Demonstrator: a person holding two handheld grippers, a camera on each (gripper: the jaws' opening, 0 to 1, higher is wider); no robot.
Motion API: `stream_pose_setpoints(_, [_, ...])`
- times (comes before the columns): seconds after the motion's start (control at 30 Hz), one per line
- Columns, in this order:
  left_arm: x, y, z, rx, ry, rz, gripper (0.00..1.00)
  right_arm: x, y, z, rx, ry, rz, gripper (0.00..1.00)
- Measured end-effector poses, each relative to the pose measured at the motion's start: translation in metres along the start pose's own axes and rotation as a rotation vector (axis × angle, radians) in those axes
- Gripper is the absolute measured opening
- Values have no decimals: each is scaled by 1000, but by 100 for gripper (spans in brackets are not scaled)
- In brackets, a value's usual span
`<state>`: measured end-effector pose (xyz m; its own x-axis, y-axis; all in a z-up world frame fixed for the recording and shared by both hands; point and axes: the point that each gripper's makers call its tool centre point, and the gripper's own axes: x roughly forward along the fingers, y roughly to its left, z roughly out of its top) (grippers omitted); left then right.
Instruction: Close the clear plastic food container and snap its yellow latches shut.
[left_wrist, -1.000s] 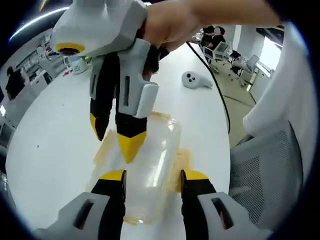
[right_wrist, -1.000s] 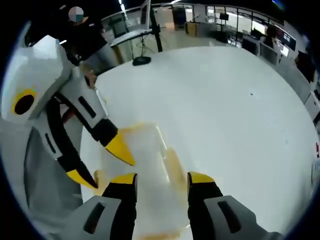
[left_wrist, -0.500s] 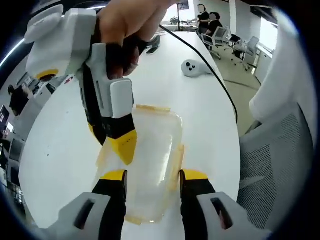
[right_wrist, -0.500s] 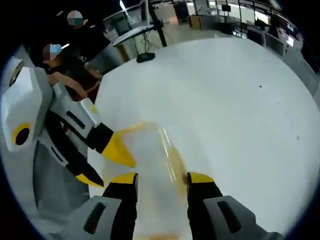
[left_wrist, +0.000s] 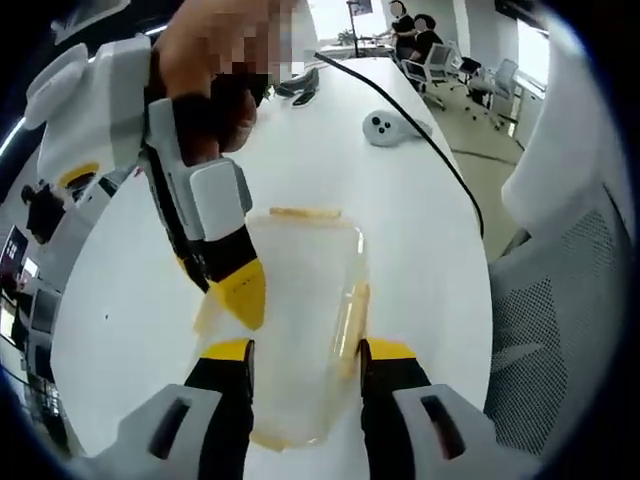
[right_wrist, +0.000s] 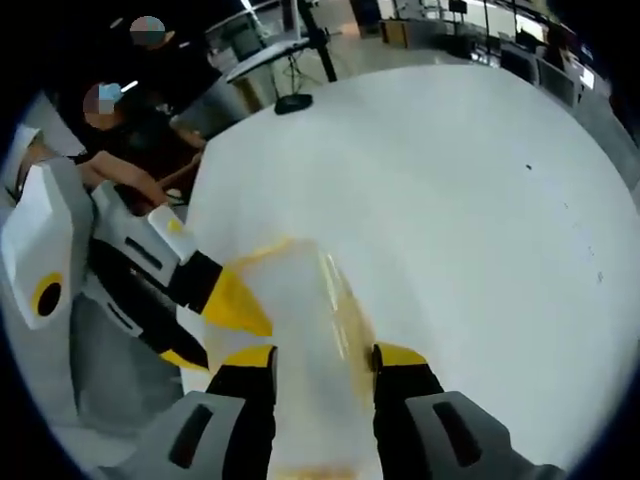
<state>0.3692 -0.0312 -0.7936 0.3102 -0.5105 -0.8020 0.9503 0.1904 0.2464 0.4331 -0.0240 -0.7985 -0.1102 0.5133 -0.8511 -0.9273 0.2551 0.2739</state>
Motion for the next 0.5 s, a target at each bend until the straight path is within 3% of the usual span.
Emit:
stream_pose_setpoints(0.33, [3,1,0,33,16,35,38,1,-1,-1,10,30,11,34])
stream_pose_setpoints(0.37, [1,8,-2,82,37,60,36,1,0,-3,-16,42,17,33])
stream_pose_setpoints(0.5, [3,3,0,60,28,67,36,1,-1,-3,-8,91,33,32])
